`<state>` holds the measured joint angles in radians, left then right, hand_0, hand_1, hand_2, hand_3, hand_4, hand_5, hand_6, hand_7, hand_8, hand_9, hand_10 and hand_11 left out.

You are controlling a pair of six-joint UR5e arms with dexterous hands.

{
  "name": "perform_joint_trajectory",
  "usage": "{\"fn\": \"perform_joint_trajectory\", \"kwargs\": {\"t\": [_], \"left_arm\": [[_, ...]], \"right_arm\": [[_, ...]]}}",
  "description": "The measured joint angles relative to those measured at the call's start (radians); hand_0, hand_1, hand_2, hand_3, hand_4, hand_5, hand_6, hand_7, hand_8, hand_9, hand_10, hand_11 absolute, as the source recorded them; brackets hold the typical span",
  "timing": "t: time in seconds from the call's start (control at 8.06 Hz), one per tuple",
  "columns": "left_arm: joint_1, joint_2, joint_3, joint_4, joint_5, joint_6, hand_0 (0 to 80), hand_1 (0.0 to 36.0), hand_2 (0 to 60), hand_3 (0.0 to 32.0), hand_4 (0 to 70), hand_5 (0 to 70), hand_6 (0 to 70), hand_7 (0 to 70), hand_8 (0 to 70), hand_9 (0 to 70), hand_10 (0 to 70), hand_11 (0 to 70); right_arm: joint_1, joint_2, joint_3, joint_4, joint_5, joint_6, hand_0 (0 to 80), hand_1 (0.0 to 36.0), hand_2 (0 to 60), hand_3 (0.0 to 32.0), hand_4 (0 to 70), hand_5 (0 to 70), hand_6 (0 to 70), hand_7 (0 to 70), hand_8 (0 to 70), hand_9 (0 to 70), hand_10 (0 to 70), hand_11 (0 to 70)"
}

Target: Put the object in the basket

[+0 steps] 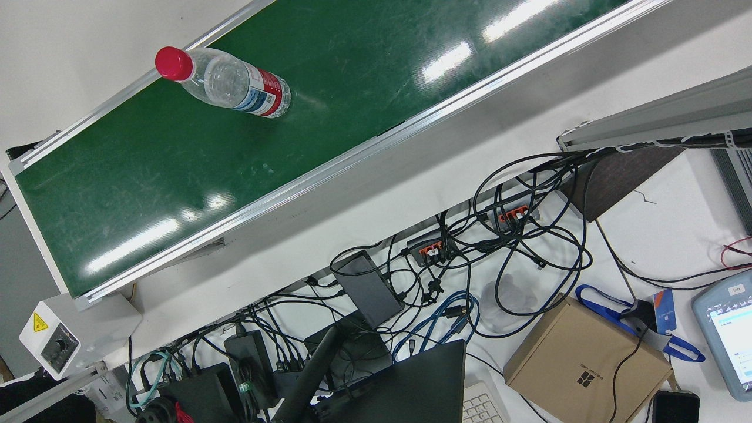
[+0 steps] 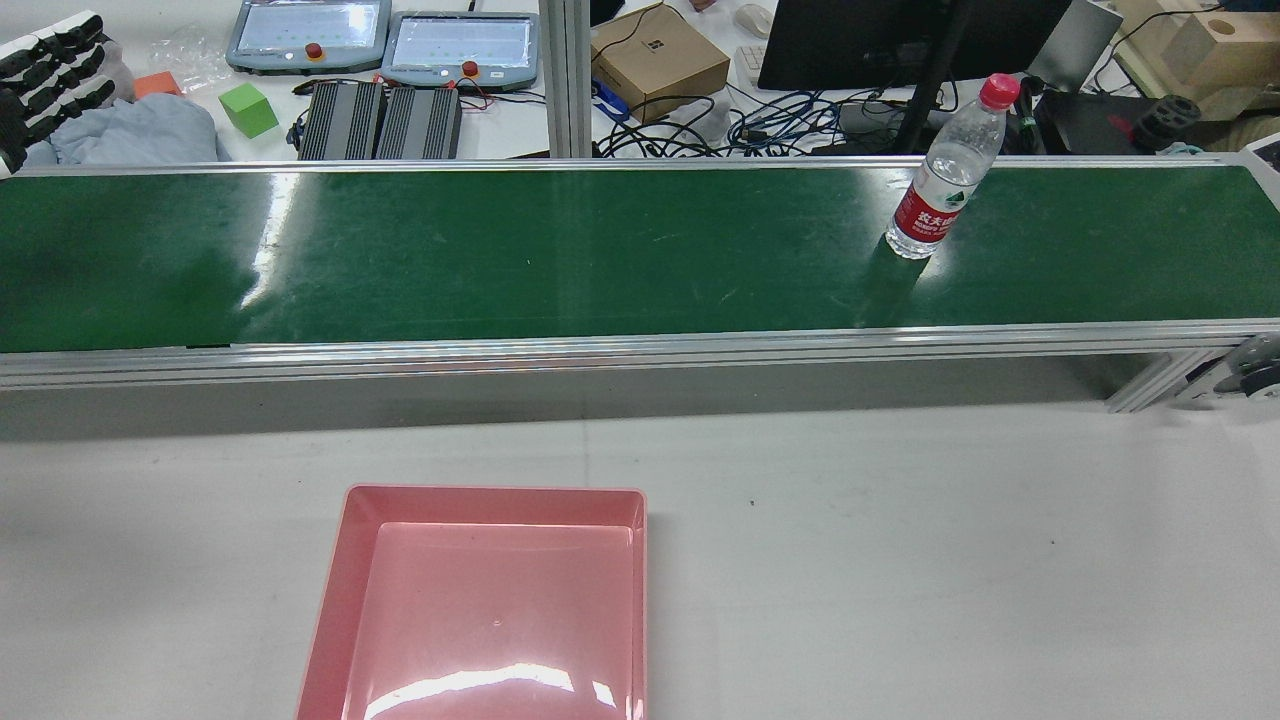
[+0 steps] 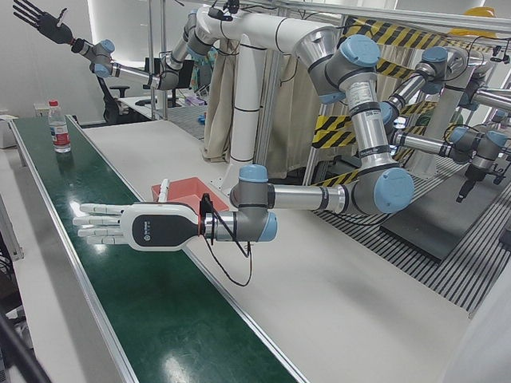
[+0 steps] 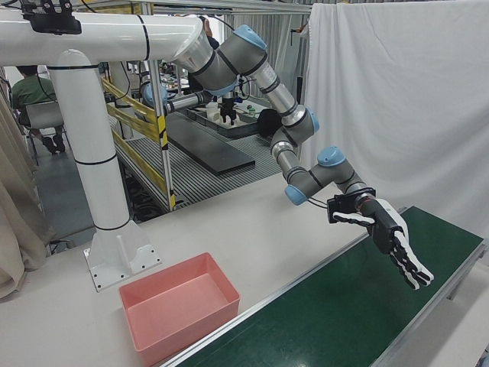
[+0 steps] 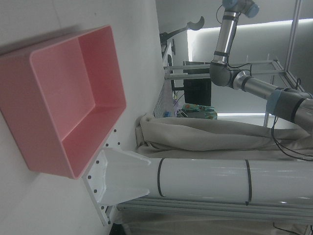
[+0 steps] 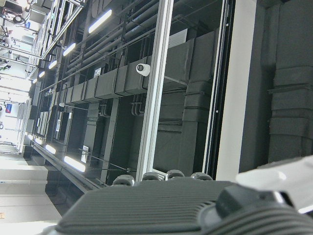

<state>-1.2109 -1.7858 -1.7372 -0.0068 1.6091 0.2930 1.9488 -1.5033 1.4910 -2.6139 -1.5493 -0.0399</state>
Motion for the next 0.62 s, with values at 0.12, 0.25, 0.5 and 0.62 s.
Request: {"fn": "perform_joint_trajectory", "kwargs": {"t": [0.12, 0.25, 0.5, 0.62], "left_arm": [[0.0, 0.0, 0.0, 0.0, 0.0, 0.0, 48.1, 3.4, 0.0, 0.0, 10.6, 4.2, 0.7, 0.0, 0.9, 0.0, 3.8, 6.3], [-0.001, 0.0, -0.001, 0.0, 0.0, 0.0, 48.1, 3.4, 0.0, 0.0, 10.4, 4.4, 0.5, 0.0, 0.9, 0.0, 3.7, 6.1], [-0.001, 0.0, -0.001, 0.0, 0.0, 0.0, 47.9, 3.2, 0.0, 0.0, 10.4, 4.9, 0.7, 0.0, 1.1, 0.0, 3.7, 6.2], [-0.001, 0.001, -0.001, 0.0, -0.001, 0.0, 47.9, 3.2, 0.0, 0.0, 10.4, 5.3, 0.7, 0.0, 1.1, 0.1, 3.8, 6.3]], "right_arm": [[0.0, 0.0, 0.0, 0.0, 0.0, 0.0, 0.0, 0.0, 0.0, 0.0, 0.0, 0.0, 0.0, 0.0, 0.0, 0.0, 0.0, 0.0], [0.0, 0.0, 0.0, 0.0, 0.0, 0.0, 0.0, 0.0, 0.0, 0.0, 0.0, 0.0, 0.0, 0.0, 0.0, 0.0, 0.0, 0.0], [-0.001, 0.0, 0.0, 0.0, 0.0, 0.0, 0.0, 0.0, 0.0, 0.0, 0.0, 0.0, 0.0, 0.0, 0.0, 0.0, 0.0, 0.0], [-0.001, 0.0, 0.0, 0.0, 0.0, 0.0, 0.0, 0.0, 0.0, 0.0, 0.0, 0.0, 0.0, 0.0, 0.0, 0.0, 0.0, 0.0]]}}
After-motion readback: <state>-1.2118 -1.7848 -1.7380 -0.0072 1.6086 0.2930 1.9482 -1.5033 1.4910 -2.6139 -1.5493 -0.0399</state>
